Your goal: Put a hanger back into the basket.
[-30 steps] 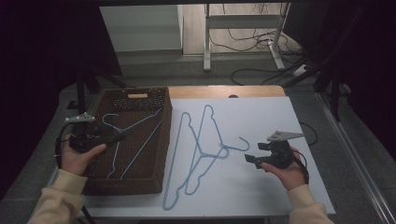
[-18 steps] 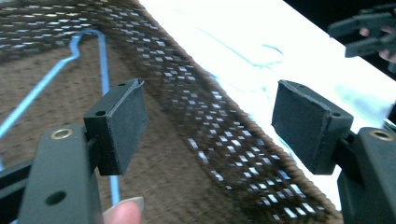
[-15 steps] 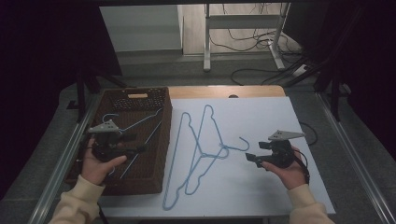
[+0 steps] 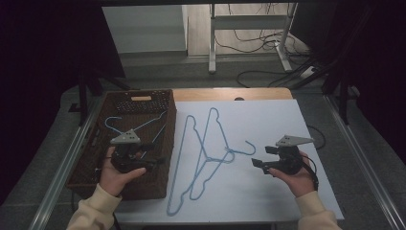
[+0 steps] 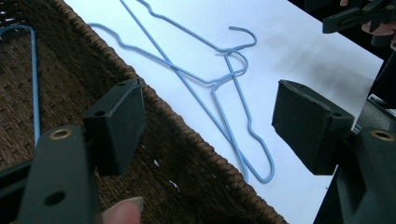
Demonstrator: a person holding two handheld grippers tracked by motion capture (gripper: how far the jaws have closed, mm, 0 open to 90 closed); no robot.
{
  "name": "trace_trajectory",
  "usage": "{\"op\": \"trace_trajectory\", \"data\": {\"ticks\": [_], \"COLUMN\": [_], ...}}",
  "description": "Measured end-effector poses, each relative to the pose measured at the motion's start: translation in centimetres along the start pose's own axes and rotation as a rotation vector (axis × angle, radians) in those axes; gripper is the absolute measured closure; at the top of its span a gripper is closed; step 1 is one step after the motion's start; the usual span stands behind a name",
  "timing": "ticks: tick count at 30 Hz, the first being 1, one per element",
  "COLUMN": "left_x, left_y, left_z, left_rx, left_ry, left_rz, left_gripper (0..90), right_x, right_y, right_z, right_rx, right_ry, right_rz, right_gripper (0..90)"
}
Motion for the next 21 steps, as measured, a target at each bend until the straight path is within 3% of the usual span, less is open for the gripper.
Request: {"op": "trace_trajectory", "data": {"ticks": [3,13,21], "left_x": [-0.25,-0.7,-0.37], "left_y": [-0.07,-0.3,-0.54], "left_z": [-0.12,-0.14,-0.01], "left_rx": [0.004,0.004,0.017], "left_ry": [-0.005,-0.018,-0.008], "left_rz": [0.003,-0.018,-0.014], "left_gripper": [25.5,25.3,25.2], "right_x": [-0.1,-0.12,0.14], "right_y": [0.08,0.51,0.18], "right_z": [0.3,0.51,0.9], "right_rx": [-0.002,0.005,0.039], "right_ry": [0.005,0.026,0.033], "right_rz": [-0.019,-0.014,-0.06], "right_gripper": [24.8,27.0,20.5]}}
Point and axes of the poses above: each handheld gripper's, and its own axes: x roughly forward along the jaws, z roughly out of its top, y roughly to its left, the point moved 3 cm from there along x, roughly forward along the jaws, and after that the axes turned 12 degrees about -x, right-handed, at the moved point
